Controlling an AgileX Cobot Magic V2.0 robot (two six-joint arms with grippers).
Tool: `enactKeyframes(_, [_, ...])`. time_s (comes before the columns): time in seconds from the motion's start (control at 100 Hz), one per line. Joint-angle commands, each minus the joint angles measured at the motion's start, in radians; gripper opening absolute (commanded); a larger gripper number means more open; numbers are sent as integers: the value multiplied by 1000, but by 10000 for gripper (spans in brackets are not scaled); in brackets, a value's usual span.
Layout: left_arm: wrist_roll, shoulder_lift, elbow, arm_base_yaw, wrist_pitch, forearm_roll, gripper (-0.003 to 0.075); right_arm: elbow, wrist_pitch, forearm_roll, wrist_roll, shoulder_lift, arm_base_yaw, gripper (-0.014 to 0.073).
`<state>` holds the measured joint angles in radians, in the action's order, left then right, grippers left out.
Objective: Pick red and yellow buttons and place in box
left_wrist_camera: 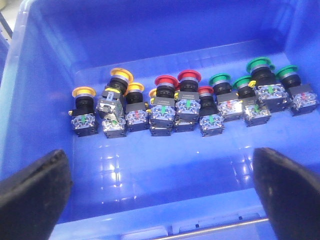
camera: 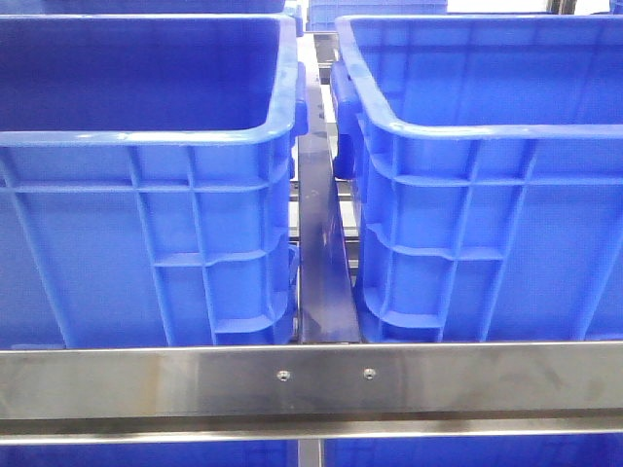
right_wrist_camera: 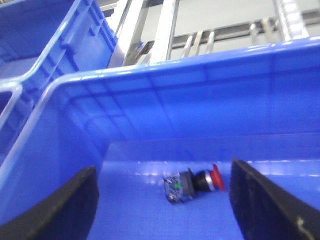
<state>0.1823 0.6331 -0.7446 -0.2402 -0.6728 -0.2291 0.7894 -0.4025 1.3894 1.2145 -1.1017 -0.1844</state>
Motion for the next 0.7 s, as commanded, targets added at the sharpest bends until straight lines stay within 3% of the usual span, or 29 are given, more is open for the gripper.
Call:
enactKeyframes(0.0, [1, 7, -27, 1, 64, -2, 671, -34, 47, 12, 52, 112, -1, 563])
enactKeyframes(0.38, [1, 7, -27, 1, 64, -2, 671, -250, 128, 6, 100, 487, -1, 563])
enactKeyframes(0.69, [1, 7, -27, 1, 64, -2, 671, -333, 141, 6, 100, 652, -1, 563])
